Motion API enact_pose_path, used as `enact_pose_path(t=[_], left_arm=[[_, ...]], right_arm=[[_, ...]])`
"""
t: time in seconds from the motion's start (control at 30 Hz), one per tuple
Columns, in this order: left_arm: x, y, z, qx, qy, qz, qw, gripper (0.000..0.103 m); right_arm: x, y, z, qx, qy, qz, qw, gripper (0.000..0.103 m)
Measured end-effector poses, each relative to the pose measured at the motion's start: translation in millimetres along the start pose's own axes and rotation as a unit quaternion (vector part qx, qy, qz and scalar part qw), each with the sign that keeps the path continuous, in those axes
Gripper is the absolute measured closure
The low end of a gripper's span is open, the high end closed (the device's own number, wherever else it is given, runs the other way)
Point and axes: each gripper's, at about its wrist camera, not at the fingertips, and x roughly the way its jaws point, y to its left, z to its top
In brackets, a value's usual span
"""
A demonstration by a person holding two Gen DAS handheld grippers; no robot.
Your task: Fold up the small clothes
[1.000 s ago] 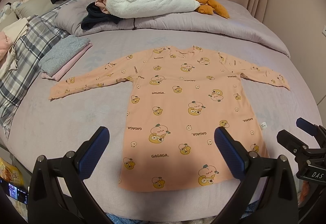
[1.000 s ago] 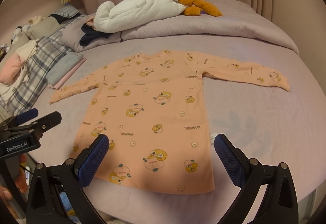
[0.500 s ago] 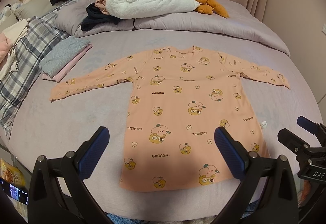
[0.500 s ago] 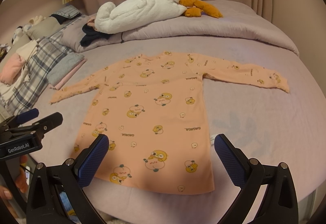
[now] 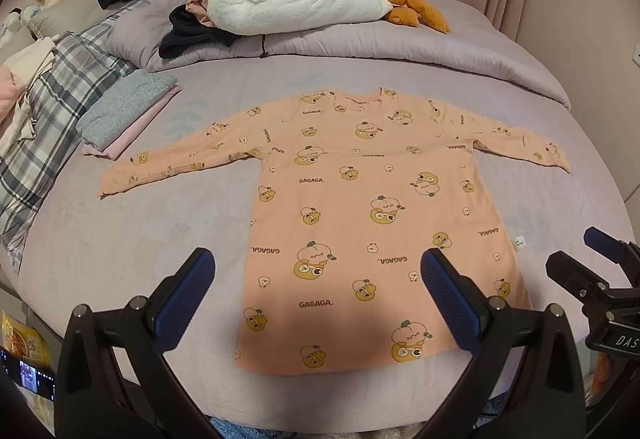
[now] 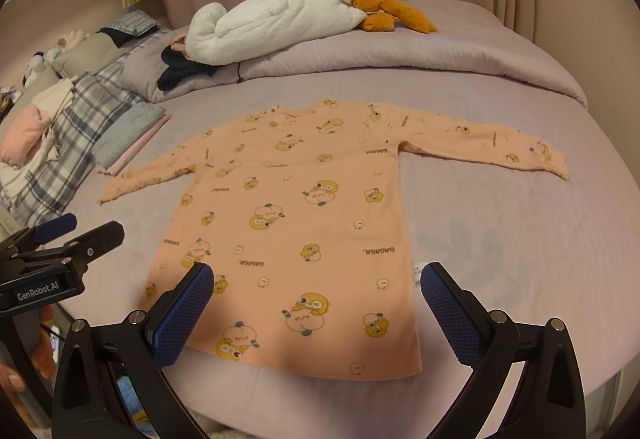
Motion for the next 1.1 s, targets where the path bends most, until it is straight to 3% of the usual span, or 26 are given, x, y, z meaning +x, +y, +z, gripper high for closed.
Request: enact_pose_path(t=[0.47,0.63,0.83,0.97,1.1], left_arm=[[6,1,-3,-0.002,0.005,-0.008,1.0,0.0],[26,8,-6,-0.032,0.025,-0.033,0.9986,0.0],[64,19,-15,-0.058,0.076,-0.041,0.9946,0.0],[78,20,-11,-0.07,0.081,-0.066,0.9921,0.0],[91,22,-4,-0.089,0.087,-0.102,0.9869,0.0]], right_arm=[[-1,-1,-3,0.004,0.003,0.001,1.0,0.001],[14,-18,-9,0.045,0.023,0.035,0.998,0.001],[34,-58,-25,0.117,0.032,0.067,0.99,0.001],[43,-109,-31,0.207,0.015,0.085,0.975,0.001],[51,-168,-32,0.284,-0.018,0.061,0.957,0.001]])
